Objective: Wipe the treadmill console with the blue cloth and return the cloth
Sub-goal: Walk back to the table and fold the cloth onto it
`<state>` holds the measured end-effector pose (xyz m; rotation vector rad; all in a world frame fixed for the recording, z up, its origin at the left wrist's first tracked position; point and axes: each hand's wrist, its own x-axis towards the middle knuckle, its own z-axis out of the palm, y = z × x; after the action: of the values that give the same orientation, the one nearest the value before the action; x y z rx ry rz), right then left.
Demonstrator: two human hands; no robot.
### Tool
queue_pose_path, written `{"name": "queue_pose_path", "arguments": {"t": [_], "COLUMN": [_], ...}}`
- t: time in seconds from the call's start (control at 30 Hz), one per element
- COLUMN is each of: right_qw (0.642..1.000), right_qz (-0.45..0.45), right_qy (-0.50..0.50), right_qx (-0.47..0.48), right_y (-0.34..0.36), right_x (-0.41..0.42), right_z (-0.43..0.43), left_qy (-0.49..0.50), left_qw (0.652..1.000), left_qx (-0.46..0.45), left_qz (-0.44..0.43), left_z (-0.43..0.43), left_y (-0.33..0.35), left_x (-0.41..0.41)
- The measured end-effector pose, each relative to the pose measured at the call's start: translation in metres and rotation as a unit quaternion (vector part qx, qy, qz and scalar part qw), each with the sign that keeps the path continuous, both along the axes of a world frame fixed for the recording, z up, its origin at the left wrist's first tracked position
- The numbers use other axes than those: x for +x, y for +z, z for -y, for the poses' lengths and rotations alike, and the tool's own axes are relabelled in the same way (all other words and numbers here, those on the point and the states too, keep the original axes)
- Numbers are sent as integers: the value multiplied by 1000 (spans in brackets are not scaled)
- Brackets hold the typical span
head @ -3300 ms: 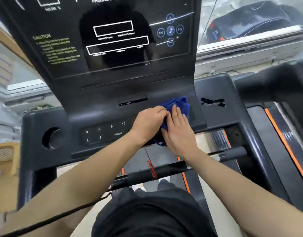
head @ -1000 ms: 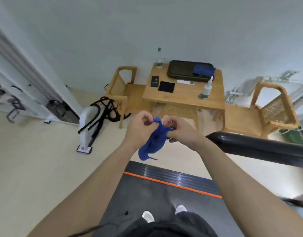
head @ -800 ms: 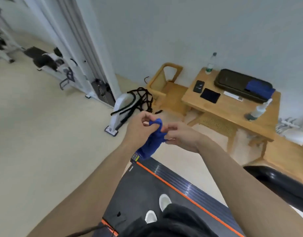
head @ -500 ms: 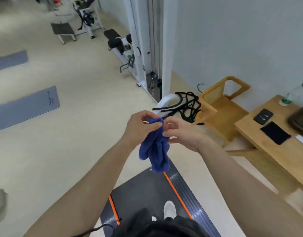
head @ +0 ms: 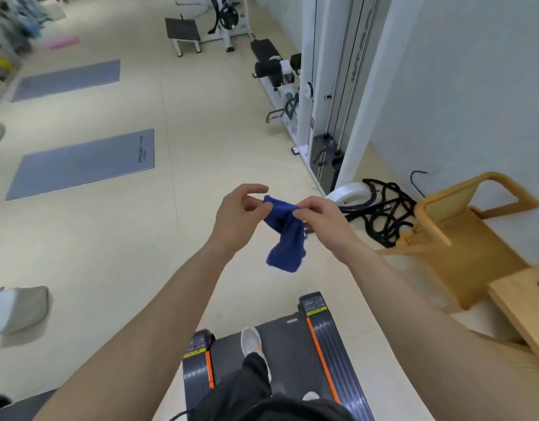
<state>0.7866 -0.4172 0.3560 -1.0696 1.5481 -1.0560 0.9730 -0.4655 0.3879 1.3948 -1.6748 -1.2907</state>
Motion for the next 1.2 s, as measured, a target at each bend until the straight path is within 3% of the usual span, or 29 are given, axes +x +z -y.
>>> {"name": "queue_pose_path", "arguments": {"t": [0.1, 0.17, 0.3, 0.6, 0.67, 0.8, 0.9, 1.0, 1.1, 1.2], "right_qw": [999, 995, 975, 997, 994, 986, 985, 968, 974, 970], "right_qz": [-31, -91, -219, -31, -46, -56, 85, 179, 118, 31], "right_qy": [-8, -20, -22, 2, 32, 48, -56, -145, -179, -229], "right_qx": [-8, -28, -12, 73, 97, 151, 141, 102, 81, 77], "right_y": [-3, -2, -5, -101, -144, -232, -281, -292, -286, -278], "right_x": [-4, -11, -31, -112, -139, -195, -236, -264, -301, -345], "right_z": [41, 68, 111, 181, 201, 243, 261, 258, 252, 231], "left_qy": [-76, -125, -125, -40, -38, -81, -165, -320, -516, -641], "left_qw": [989, 980, 991, 997, 996, 993, 984, 945, 848, 753], "left_qx": [-72, -67, -20, -62, -81, -88, -58, -10, 47, 26], "left_qz": [109, 137, 46, 4, 7, 12, 36, 63, 107, 146], "left_z": [52, 85, 144, 272, 305, 369, 410, 401, 377, 372], "left_y": [-8, -16, -29, -69, -102, -188, -252, -291, -294, -294], "left_x": [-3, -5, -19, -111, -134, -201, -259, -316, -385, -460]}}
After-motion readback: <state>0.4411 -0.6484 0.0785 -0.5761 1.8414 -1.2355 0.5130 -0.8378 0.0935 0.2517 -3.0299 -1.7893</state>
